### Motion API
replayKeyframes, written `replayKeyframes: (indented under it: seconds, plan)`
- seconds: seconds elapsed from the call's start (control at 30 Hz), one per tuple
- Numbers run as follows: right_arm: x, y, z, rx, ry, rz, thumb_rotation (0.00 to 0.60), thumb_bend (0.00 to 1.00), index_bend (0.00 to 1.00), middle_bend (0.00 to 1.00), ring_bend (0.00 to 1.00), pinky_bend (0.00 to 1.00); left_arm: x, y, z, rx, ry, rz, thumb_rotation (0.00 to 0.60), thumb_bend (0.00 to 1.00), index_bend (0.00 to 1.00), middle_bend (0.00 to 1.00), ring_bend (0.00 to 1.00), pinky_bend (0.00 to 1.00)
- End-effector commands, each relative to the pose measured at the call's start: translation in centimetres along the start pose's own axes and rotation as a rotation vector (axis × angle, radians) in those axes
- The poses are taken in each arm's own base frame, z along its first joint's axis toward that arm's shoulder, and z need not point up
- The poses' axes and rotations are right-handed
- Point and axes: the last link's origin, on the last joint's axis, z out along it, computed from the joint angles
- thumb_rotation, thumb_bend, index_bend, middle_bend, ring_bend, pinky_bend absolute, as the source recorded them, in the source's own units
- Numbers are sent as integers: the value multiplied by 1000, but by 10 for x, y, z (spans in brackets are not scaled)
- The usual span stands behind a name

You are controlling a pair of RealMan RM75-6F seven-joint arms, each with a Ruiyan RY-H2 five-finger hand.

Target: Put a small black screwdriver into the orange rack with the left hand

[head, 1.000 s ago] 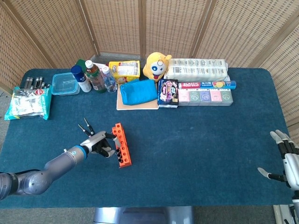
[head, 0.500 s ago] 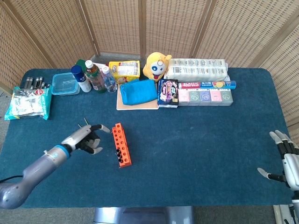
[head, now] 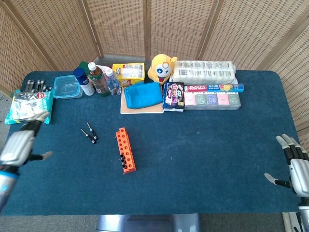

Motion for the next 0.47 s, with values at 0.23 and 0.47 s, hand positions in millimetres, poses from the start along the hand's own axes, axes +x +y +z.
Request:
replayKeyframes:
  seconds: [0.23, 0.47]
  plan:
    - [-1, 2, 1, -14, 14, -13, 600, 0, 10, 27, 43, 75, -21, -52, -64, 127, 52, 100, 600, 114, 0, 0, 0, 168]
    - [5, 8, 1, -44, 51, -24, 600, 0, 10, 27, 43, 74, -27, -57, -74, 144, 104, 142, 600, 118, 0, 0, 0, 166]
